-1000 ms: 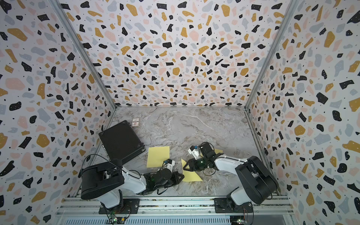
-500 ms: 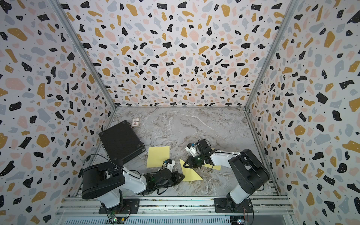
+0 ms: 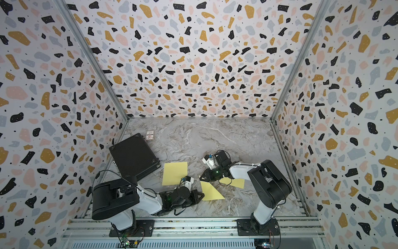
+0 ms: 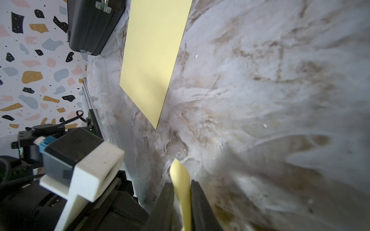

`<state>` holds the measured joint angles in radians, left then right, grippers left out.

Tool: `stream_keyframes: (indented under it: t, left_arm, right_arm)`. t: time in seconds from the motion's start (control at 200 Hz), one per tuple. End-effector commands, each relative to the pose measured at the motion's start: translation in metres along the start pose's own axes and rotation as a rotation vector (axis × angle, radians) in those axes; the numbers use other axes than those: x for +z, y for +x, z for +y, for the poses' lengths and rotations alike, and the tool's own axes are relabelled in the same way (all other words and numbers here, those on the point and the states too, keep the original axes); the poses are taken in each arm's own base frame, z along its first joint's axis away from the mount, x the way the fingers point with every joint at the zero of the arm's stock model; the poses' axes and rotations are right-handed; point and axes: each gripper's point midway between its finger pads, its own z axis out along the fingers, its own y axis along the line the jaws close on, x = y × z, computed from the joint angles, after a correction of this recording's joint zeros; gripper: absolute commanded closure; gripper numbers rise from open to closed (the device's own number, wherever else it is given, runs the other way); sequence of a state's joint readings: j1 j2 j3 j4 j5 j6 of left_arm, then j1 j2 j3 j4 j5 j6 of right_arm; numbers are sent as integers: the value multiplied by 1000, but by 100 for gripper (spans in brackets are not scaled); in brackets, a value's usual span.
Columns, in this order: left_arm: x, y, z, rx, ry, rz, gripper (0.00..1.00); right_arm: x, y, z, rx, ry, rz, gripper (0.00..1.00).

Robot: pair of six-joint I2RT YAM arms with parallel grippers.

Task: Fold the square paper diagonally
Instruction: Fold the paper at the center of the board.

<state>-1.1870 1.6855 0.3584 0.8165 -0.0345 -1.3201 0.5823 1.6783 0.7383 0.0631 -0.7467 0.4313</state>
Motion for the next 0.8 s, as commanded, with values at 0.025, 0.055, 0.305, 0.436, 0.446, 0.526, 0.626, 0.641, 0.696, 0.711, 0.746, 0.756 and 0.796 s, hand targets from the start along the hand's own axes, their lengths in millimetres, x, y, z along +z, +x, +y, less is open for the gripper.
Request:
stream_keyframes:
  t: [0.025,0.055,0.305,0.436,0.446,0.526,0.626,0.641,0.696,0.711,0.746,0.756,0.796]
  left_arm:
    - [-26,44,122,38,-424,173,100]
    - [-26,44,122,38,-424,174,100]
    - [-26,44,122,38,-420,173,100]
    - [-26,44,122,41,-420,175,100]
    - [-26,45,122,41,-420,175,100]
    - [-26,44,121,42,-419,175,100]
    - [-26,44,122,45,-420,175,100]
    - [-26,44,122,44,-421,175,100]
    - [-26,45,122,46,-422,177,100]
    - [-26,44,121,46,-421,176,100]
    - [-26,44,121,46,-423,177,100]
    - [-26,44,122,47,-423,177,100]
    - [-26,45,120,48,-421,178,100]
  right_arm:
    - [-5,-15,10,-51,-14,-30,100]
    - [-7,-15,9,-53,-5,-34,100]
    - [-21,2,-4,7,110,-39,55]
    - [-26,28,-9,68,123,-7,54]
    - [-27,29,-9,70,122,-8,54]
    - [-32,40,-5,91,109,-18,55]
    - [-41,48,3,103,83,-37,57]
    - [-42,50,4,105,81,-38,58]
    - [-47,54,9,104,74,-47,59]
    - [-49,55,10,104,72,-48,60]
    - [-52,57,13,101,67,-54,61]
    - [-53,58,13,103,65,-54,62]
    - [-56,61,17,101,54,-59,63]
